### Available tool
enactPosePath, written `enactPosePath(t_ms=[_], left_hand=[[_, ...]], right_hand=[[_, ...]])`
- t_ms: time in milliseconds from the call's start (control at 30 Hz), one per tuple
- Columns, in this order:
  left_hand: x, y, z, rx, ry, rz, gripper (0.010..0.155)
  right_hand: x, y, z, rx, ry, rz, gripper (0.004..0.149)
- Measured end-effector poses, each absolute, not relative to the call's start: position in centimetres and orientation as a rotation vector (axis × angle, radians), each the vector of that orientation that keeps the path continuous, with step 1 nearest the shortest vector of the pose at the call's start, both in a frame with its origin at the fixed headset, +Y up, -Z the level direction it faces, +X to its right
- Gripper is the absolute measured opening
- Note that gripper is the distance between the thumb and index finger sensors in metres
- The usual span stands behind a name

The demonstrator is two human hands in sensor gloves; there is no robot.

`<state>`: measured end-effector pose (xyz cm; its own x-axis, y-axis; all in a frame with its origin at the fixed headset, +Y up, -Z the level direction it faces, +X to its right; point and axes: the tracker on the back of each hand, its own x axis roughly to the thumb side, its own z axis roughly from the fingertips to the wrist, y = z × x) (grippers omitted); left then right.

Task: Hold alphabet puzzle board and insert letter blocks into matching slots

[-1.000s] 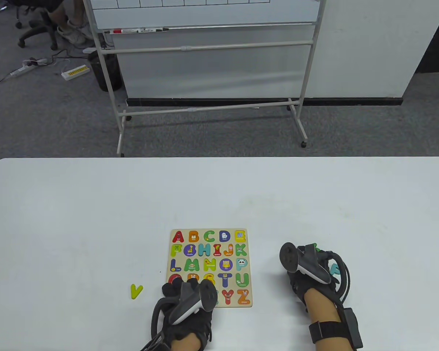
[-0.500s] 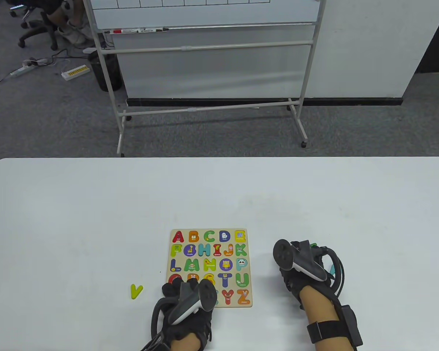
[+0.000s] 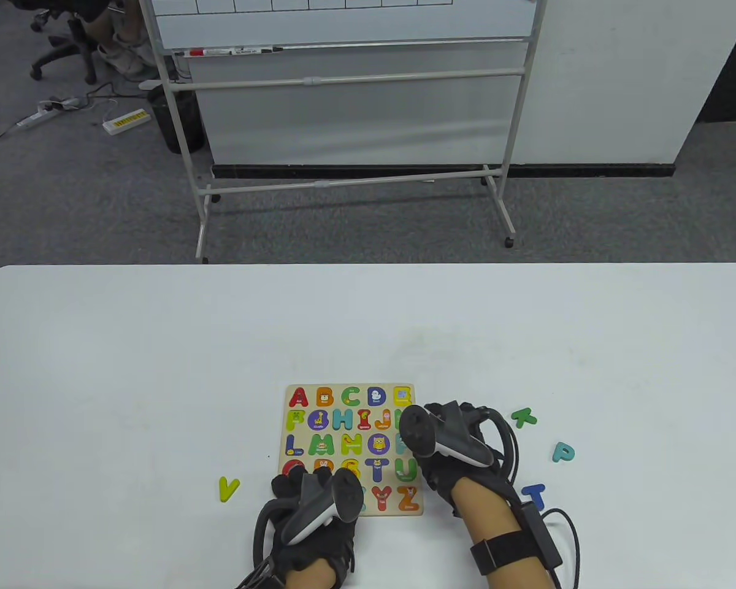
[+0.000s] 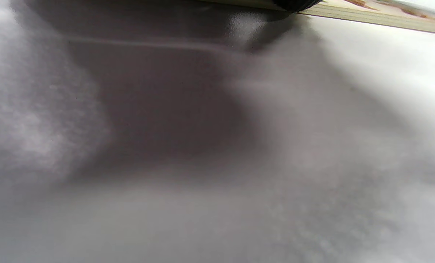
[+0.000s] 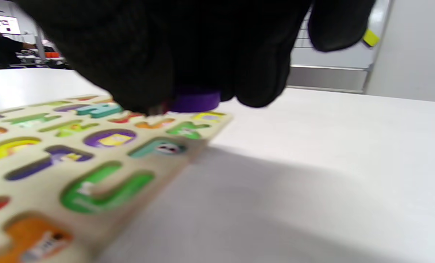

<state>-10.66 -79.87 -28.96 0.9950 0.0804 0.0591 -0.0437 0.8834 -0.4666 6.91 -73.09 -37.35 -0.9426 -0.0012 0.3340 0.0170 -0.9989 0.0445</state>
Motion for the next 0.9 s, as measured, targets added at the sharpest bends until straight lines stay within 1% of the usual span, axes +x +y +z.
enactPosePath(t_ms=[200,333,600,900], left_hand=[[-10.7,-79.9,-28.9,-0.482,-0.079,0.065,0.08],[-10.7,-79.9,-28.9,-0.48,-0.079,0.07,0.08],[-10.7,-79.9,-28.9,-0.482,-0.078,0.072,0.08],[-10.7,-79.9,-28.9,-0.486,-0.08,0.073,0.08]], right_hand=[[3.8,-74.1,-38.0,-0.627,-0.088,-3.087,0.06],[2.7,-74.8,-38.4,-0.659,-0.112,-3.079,0.059],[2.3,-75.7,-38.9,-0.682,-0.128,-3.084,0.058],[2.3,-76.1,-38.7,-0.716,-0.033,-3.09,0.057]])
